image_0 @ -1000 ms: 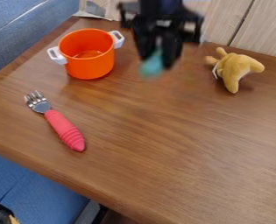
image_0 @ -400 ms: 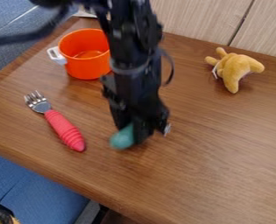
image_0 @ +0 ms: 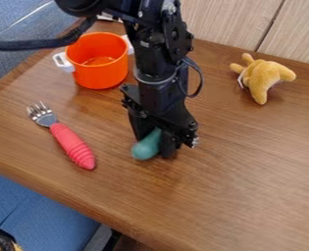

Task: Move the blue thing to the right side of the red fork

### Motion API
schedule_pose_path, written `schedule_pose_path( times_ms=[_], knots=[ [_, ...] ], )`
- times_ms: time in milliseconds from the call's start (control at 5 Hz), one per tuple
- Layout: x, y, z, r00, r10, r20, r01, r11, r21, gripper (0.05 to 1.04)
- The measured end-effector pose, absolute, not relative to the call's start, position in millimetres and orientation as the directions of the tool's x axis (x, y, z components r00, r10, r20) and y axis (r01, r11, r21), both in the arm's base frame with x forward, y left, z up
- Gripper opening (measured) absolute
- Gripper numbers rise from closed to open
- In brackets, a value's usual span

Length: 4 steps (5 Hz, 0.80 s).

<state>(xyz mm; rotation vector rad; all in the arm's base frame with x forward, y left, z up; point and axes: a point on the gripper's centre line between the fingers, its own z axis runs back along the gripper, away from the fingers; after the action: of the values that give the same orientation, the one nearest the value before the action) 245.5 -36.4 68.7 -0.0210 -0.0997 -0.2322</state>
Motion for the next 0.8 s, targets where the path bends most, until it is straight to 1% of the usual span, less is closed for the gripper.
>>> schedule_pose_path(
  times_ms=[200,400,600,800],
  knots=[
    [244,-33,69,0.972,-0.222,0.082,0.222,0.975,0.01,1.001],
    [240,-34,75,0.972,-0.223,0.074,0.224,0.975,0.0,1.004],
    [245,-31,100,0.969,-0.214,0.127,0.213,0.977,0.019,1.001],
    [252,-24,135,0.958,-0.185,0.218,0.185,0.982,0.021,1.001]
  ],
)
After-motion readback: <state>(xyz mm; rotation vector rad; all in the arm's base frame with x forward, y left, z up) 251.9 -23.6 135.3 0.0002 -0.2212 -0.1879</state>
